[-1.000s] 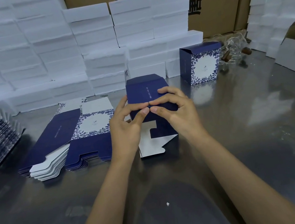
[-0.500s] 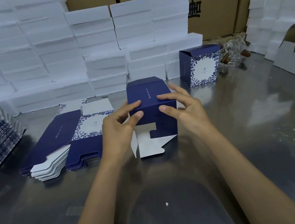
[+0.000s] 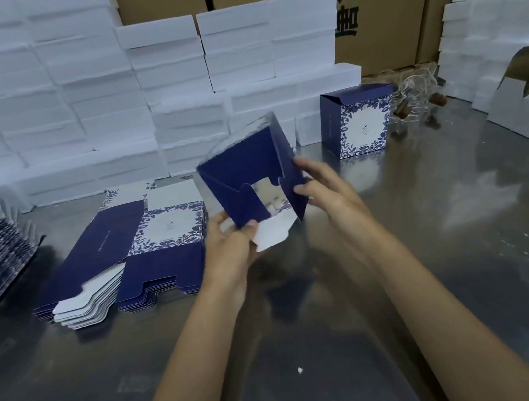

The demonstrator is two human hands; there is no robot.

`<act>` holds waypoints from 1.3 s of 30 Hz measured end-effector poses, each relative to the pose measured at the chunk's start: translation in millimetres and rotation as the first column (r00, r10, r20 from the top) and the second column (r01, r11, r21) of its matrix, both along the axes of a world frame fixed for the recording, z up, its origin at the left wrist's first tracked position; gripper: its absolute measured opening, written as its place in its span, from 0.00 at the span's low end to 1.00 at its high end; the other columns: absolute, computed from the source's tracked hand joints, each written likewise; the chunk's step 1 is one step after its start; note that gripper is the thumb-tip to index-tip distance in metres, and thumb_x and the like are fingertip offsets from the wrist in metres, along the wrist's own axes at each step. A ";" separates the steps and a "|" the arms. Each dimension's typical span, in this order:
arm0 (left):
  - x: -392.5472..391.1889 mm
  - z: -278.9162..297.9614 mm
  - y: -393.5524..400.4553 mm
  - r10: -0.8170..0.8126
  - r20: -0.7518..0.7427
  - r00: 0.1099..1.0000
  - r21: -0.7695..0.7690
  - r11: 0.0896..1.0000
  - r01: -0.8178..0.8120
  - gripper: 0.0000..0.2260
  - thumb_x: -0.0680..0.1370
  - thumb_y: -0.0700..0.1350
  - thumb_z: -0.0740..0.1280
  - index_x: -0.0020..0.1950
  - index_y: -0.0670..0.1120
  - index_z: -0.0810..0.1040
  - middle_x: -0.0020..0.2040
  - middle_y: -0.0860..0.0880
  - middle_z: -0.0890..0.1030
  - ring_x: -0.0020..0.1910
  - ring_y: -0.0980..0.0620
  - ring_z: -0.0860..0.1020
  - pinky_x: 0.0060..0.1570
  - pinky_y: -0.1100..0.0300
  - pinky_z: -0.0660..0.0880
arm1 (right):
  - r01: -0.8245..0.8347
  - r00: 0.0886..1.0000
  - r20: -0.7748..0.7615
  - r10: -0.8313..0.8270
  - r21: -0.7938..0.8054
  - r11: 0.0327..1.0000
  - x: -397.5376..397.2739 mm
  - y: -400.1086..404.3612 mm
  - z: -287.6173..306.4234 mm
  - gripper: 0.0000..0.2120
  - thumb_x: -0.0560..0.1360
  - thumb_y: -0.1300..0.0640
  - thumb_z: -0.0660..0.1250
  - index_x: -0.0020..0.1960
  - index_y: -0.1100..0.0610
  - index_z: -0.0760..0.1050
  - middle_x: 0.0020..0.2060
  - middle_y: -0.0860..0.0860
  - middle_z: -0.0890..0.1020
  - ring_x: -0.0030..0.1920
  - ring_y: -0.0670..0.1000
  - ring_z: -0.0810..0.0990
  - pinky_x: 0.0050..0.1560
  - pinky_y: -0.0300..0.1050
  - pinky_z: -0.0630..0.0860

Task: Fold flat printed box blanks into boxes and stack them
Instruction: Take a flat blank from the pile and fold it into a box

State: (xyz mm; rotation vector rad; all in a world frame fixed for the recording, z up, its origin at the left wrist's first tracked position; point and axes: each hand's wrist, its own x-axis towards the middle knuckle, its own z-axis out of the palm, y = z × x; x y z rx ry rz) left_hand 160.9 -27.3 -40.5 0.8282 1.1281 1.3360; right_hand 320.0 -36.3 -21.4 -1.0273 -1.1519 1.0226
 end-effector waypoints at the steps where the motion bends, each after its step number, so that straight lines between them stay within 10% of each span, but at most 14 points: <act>1: 5.3 -1.4 -2.5 -0.074 -0.016 0.997 -0.054 0.996 0.073 0.15 0.80 0.32 0.64 0.66 0.41 0.71 0.56 0.42 0.82 0.47 0.45 0.82 0.43 0.51 0.83 | 0.012 0.999 0.035 -0.013 0.029 1.000 0.8 -1.7 4.0 0.19 0.76 0.60 0.70 0.65 0.47 0.78 0.66 0.44 0.79 0.57 0.37 0.81 0.57 0.35 0.76; 6: 12.6 -3.2 -15.8 -0.563 -0.162 0.810 -0.330 0.805 0.493 0.06 0.82 0.38 0.62 0.49 0.39 0.78 0.37 0.44 0.84 0.25 0.54 0.79 0.22 0.64 0.74 | -0.020 0.961 0.276 -0.011 0.107 0.994 3.1 -7.7 15.1 0.17 0.77 0.65 0.67 0.63 0.50 0.79 0.71 0.40 0.72 0.64 0.32 0.72 0.62 0.27 0.69; 11: -16.4 17.2 -11.2 -0.573 -0.617 0.539 -0.474 0.818 0.327 0.13 0.81 0.42 0.59 0.43 0.42 0.80 0.25 0.50 0.78 0.19 0.54 0.72 0.19 0.68 0.64 | -0.071 0.913 0.405 0.042 0.057 0.996 2.1 -9.3 12.7 0.18 0.76 0.64 0.68 0.61 0.47 0.80 0.73 0.38 0.70 0.71 0.36 0.68 0.71 0.38 0.63; 14: -32.8 26.5 -7.5 -0.021 -0.781 0.625 -0.095 0.992 -0.087 0.11 0.76 0.40 0.60 0.34 0.42 0.75 0.28 0.47 0.74 0.29 0.45 0.70 0.26 0.61 0.63 | -0.088 0.912 0.406 0.062 0.044 0.995 -1.0 -9.3 8.9 0.18 0.77 0.62 0.68 0.61 0.44 0.79 0.73 0.35 0.68 0.70 0.34 0.67 0.73 0.41 0.63; 17: -36.8 34.9 -10.0 0.510 -0.541 0.669 0.430 0.851 -0.300 0.09 0.77 0.42 0.59 0.41 0.43 0.77 0.34 0.52 0.76 0.35 0.55 0.72 0.32 0.61 0.66 | -0.079 0.913 0.405 0.054 0.045 0.996 -0.5 -8.8 8.1 0.18 0.77 0.62 0.68 0.61 0.44 0.79 0.72 0.34 0.69 0.70 0.33 0.67 0.74 0.45 0.63; 20: -27.8 38.5 -15.6 0.284 -0.509 0.812 0.505 0.863 0.014 0.08 0.80 0.45 0.67 0.55 0.57 0.81 0.57 0.63 0.78 0.57 0.67 0.75 0.53 0.71 0.70 | -0.086 0.922 0.381 0.063 0.044 0.995 -0.1 -8.8 8.2 0.18 0.77 0.63 0.68 0.61 0.46 0.80 0.73 0.36 0.69 0.71 0.36 0.68 0.76 0.51 0.64; 23: -20.8 27.8 -12.0 0.119 -0.639 0.760 0.466 0.846 0.259 0.14 0.78 0.42 0.71 0.63 0.53 0.81 0.69 0.58 0.74 0.72 0.62 0.67 0.71 0.62 0.64 | -0.101 0.933 0.352 0.077 0.051 0.994 0.4 -8.4 8.0 0.17 0.76 0.64 0.70 0.60 0.49 0.81 0.73 0.38 0.69 0.71 0.38 0.70 0.74 0.54 0.66; 29: -16.2 16.8 -3.4 0.281 -0.660 0.696 0.567 0.795 0.217 0.12 0.77 0.40 0.72 0.56 0.55 0.83 0.62 0.56 0.78 0.68 0.59 0.68 0.66 0.74 0.59 | -0.054 0.972 0.232 0.023 0.127 0.990 -11.7 -5.7 -2.4 0.15 0.74 0.67 0.74 0.57 0.53 0.83 0.72 0.43 0.71 0.70 0.39 0.71 0.61 0.36 0.75; 39: -8.1 12.5 -3.6 0.367 -0.592 0.717 0.630 0.766 0.129 0.11 0.76 0.40 0.72 0.51 0.57 0.84 0.57 0.56 0.80 0.64 0.58 0.67 0.62 0.74 0.60 | 0.023 0.988 0.145 -0.048 0.169 0.985 -14.4 2.9 -6.7 0.13 0.72 0.67 0.75 0.47 0.49 0.84 0.66 0.44 0.78 0.68 0.42 0.75 0.69 0.46 0.73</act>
